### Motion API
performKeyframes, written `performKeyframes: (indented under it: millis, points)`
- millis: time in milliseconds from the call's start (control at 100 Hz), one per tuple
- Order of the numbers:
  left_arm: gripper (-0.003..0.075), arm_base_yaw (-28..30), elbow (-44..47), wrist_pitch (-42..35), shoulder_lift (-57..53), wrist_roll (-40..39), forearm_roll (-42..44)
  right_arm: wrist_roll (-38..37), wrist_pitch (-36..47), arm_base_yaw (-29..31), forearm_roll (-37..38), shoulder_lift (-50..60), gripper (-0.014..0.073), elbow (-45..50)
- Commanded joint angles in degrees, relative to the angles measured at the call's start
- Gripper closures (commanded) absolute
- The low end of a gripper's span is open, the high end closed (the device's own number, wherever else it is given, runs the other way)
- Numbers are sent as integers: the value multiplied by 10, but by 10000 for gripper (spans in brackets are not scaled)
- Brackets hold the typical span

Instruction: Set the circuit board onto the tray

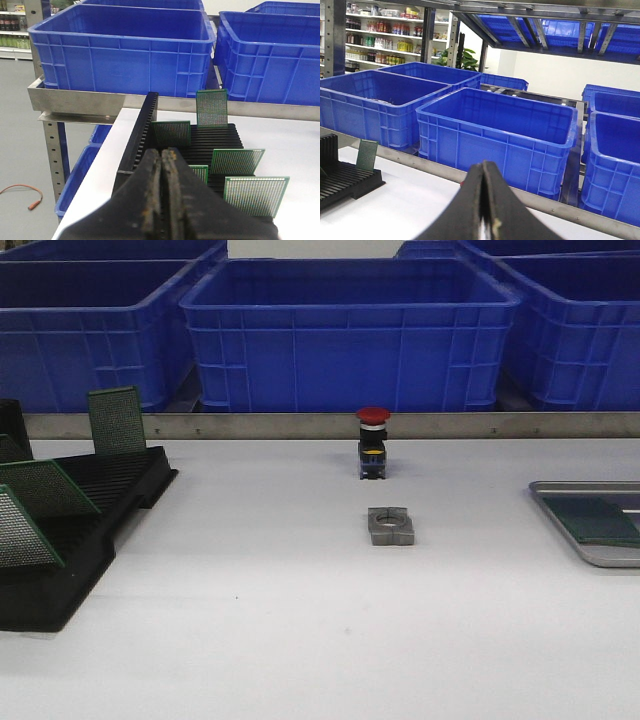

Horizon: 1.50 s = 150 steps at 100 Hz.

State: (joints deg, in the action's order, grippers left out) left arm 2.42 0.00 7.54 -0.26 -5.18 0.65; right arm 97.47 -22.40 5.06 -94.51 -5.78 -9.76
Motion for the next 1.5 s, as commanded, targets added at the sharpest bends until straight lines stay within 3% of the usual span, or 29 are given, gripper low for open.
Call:
performKeyframes:
  millis: [0, 450, 690, 930, 1010, 1080, 1240, 1350, 1410, 1490]
  points:
    - [741, 0, 28, -45, -18, -3, -7, 0, -7, 4, -24, -5, 663, -15]
    - [741, 0, 28, -45, -18, -3, -7, 0, -8, 4, -24, -5, 663, -15]
    - [741, 0, 28, -45, -18, -3, -7, 0, 30, -10, -24, -5, 663, -15]
    - [741, 0, 28, -45, -18, -3, -7, -6, 151, -9, -16, -5, 663, -15]
    - [741, 0, 28, -45, -18, -3, -7, -84, 169, -7, 88, -5, 663, -15]
    - [741, 0, 28, -45, -18, -3, -7, -225, 173, -7, 238, -5, 663, -15]
    - [741, 0, 28, -45, -18, -3, -7, -674, 146, -7, 685, -5, 663, -15]
    - [741, 0, 28, -45, -18, -3, -7, -922, 136, -7, 901, -5, 663, -4]
    - [741, 0, 28, -45, -18, -3, -7, -978, 160, -7, 969, -4, 663, 11]
    - [741, 0, 28, -45, -18, -3, -7, -1001, 212, -7, 996, 7, 663, 45]
